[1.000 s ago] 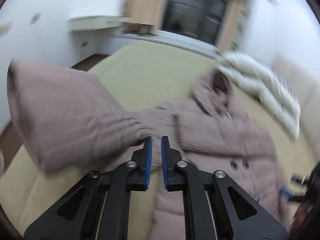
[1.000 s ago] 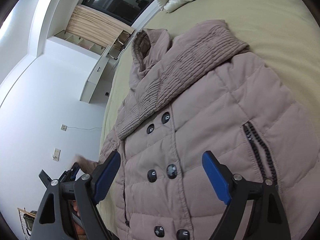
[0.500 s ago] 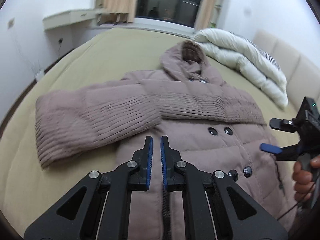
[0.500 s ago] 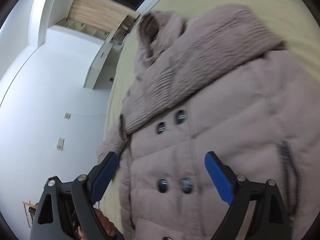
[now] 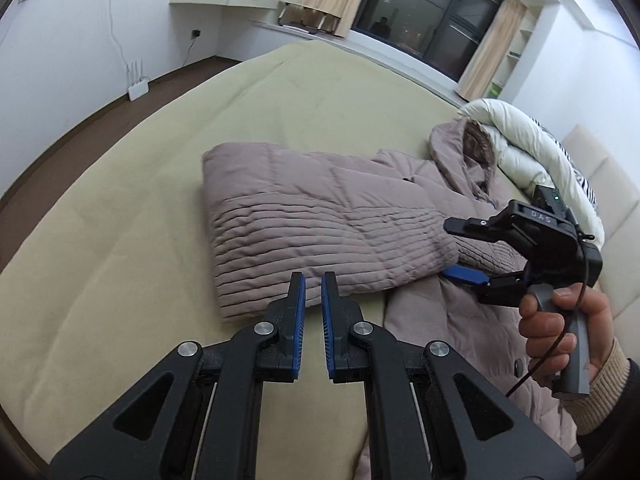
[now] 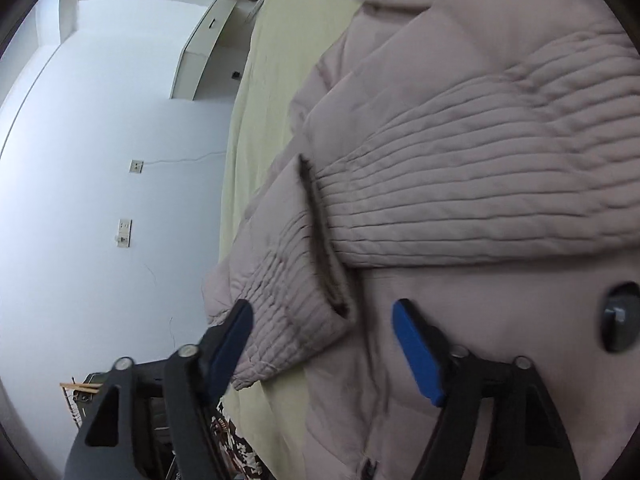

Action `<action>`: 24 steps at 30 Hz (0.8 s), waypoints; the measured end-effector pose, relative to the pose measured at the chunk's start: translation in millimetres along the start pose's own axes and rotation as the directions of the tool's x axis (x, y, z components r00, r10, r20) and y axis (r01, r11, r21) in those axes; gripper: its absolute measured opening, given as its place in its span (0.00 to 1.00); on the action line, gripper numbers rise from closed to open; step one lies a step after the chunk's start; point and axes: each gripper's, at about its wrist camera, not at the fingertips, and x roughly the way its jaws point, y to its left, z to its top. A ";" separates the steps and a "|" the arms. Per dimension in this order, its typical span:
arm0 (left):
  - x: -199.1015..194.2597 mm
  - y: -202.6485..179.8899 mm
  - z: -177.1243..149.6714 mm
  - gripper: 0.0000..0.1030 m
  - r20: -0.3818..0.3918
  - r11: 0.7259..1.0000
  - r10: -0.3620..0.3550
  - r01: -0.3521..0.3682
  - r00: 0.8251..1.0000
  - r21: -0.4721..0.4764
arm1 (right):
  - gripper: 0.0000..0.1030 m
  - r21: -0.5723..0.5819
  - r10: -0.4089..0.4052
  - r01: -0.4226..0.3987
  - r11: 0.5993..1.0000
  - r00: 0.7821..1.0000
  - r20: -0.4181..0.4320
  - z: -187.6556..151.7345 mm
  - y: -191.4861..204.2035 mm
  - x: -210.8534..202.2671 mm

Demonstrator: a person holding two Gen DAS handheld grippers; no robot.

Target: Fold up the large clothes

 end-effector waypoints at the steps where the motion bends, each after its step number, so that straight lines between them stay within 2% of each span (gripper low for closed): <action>1: 0.0 7.2 0.2 0.07 -0.002 1.000 -0.004 0.004 1.000 -0.021 | 0.65 -0.015 0.001 -0.002 1.000 1.000 -0.019 -0.1 5.1 7.6; 3: -1.4 16.8 0.2 0.07 -0.005 0.999 -0.009 0.009 1.000 -0.047 | 0.60 -0.057 -0.028 0.024 0.998 0.998 -0.055 -1.5 16.2 23.9; 6: -1.3 21.1 -1.7 0.07 -0.003 0.998 -0.016 0.016 1.000 -0.064 | 0.45 -0.116 -0.104 0.097 0.989 0.993 -0.061 -1.7 27.9 36.9; 8: 0.4 20.4 -1.6 0.07 0.003 0.997 -0.027 0.027 1.000 -0.073 | 0.35 -0.132 -0.113 0.105 0.986 0.992 -0.055 -2.0 33.8 35.1; 10: 0.1 17.9 -2.2 0.07 0.008 0.996 -0.032 0.032 0.999 -0.083 | 0.25 -0.163 -0.132 0.126 0.979 0.991 -0.025 -1.3 42.9 24.5; 12: -0.5 14.6 -3.0 0.07 0.003 0.995 -0.043 0.043 0.999 -0.091 | 0.24 -0.195 -0.125 0.126 0.973 0.992 0.016 0.7 55.7 10.5; 15: -1.1 7.1 -5.1 0.07 -0.007 0.994 -0.060 0.060 0.998 -0.091 | 0.21 -0.273 -0.152 0.176 0.946 0.983 0.107 3.7 82.9 -9.8; 20: -2.7 -10.4 -2.7 0.07 0.002 0.994 -0.083 0.083 0.997 -0.065 | 0.17 -0.313 -0.058 0.124 0.942 0.975 0.213 7.3 116.7 -50.8; 24: 11.5 -28.9 2.2 0.08 -0.013 0.996 -0.079 0.078 0.997 -0.038 | 0.16 -0.343 0.078 0.038 0.939 0.945 0.316 9.7 150.3 -114.2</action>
